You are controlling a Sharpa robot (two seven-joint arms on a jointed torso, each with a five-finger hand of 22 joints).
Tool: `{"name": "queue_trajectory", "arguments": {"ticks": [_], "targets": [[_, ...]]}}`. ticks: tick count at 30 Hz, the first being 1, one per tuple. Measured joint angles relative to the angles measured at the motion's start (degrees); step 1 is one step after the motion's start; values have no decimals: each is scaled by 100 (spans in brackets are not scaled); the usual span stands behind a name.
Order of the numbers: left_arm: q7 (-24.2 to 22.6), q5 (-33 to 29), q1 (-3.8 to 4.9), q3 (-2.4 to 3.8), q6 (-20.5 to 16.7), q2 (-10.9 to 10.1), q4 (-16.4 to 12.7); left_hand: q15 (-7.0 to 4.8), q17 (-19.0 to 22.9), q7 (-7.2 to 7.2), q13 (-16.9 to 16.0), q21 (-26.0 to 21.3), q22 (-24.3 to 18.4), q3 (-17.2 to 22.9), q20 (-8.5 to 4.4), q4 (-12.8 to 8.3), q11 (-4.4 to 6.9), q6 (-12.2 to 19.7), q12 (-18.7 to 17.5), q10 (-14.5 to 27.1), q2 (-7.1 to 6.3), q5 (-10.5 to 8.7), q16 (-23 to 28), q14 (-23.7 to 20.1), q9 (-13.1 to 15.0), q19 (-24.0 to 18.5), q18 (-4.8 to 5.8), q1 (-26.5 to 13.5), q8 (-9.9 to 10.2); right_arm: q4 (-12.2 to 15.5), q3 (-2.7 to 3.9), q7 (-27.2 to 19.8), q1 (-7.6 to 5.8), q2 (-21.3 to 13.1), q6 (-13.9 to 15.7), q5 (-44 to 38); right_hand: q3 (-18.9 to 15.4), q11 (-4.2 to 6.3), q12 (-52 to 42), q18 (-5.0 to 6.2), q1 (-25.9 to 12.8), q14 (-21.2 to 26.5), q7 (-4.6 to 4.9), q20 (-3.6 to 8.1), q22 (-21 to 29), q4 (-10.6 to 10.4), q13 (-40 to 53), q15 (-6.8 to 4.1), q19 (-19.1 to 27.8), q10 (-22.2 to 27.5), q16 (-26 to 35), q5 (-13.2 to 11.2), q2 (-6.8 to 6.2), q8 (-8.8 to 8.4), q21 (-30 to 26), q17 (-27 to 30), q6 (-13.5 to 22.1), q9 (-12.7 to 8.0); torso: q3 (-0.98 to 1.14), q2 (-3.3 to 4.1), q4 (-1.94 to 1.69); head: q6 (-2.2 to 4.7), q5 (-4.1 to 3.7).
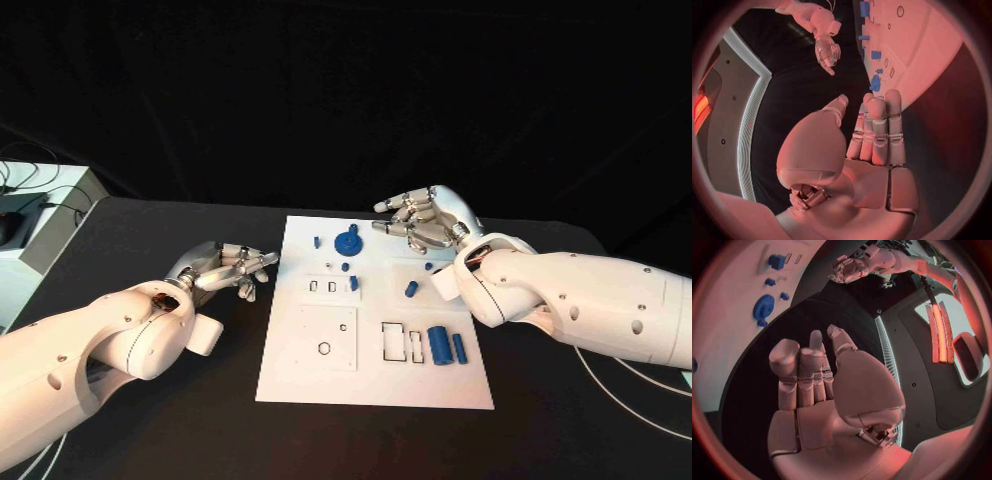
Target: Assemble the parts on the task board
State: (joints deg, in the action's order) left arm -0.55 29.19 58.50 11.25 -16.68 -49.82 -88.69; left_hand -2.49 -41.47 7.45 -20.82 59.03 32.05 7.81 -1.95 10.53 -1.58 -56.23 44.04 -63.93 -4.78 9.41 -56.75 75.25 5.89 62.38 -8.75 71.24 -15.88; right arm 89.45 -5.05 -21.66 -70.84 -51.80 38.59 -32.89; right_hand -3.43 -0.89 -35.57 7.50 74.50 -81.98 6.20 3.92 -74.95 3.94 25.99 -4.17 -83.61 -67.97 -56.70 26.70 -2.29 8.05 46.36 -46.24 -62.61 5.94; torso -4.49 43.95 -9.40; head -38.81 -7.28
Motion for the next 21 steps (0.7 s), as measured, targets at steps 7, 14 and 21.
{"name": "queue_trajectory", "arguments": {"ticks": [7, 14, 21], "targets": [[991, 510, 454, -2, 376, 466, 354, -190, -626, -328, -799, 461, 394, -973, -136, 530, 254, 12, 757, -254, 103, 0, -510, 430, 595, 238, 0, -271, -1203, -413, 0, 44, -86, 21, -21, 280, -149, 87, -1859, -135, -175, -73, -228, 91, 1, -37, 2117, -25, -10, 647, -682, 28, 176, 708, 707, -751, -11, 849, 48, -77, 32, -6, 60], [2058, 911, 882, -283, 993, 1064, 771, -263, -1233, -542, -1372, 1065, 1337, -1591, -245, 535, 395, -206, 756, -443, 268, 0, -943, 543, 1617, 536, 0, -323, -1250, -632, -2, 231, -106, 107, -97, 309, -123, 186, -1831, -180, -221, -73, -248, 92, 1, -10, 2664, -24, -10, 740, -763, 125, 222, 1010, 788, -901, 248, 1601, 88, -142, 65, -36, 118], [2815, 1203, 1222, -632, 1510, 1660, 1219, -304, -1283, -666, -1702, 1147, 1589, -1644, -268, 543, 453, -203, 636, -502, 351, 2, -986, 542, 3366, 596, 1, -406, -1338, -782, -4, 501, -111, 245, -172, 231, -127, 179, -1743, -180, -379, -73, -255, 92, 2, -58, 3009, -24, -11, 586, -843, 211, 184, 1013, 881, -1002, 305, 2072, 126, -185, 87, -40, 165]]}}
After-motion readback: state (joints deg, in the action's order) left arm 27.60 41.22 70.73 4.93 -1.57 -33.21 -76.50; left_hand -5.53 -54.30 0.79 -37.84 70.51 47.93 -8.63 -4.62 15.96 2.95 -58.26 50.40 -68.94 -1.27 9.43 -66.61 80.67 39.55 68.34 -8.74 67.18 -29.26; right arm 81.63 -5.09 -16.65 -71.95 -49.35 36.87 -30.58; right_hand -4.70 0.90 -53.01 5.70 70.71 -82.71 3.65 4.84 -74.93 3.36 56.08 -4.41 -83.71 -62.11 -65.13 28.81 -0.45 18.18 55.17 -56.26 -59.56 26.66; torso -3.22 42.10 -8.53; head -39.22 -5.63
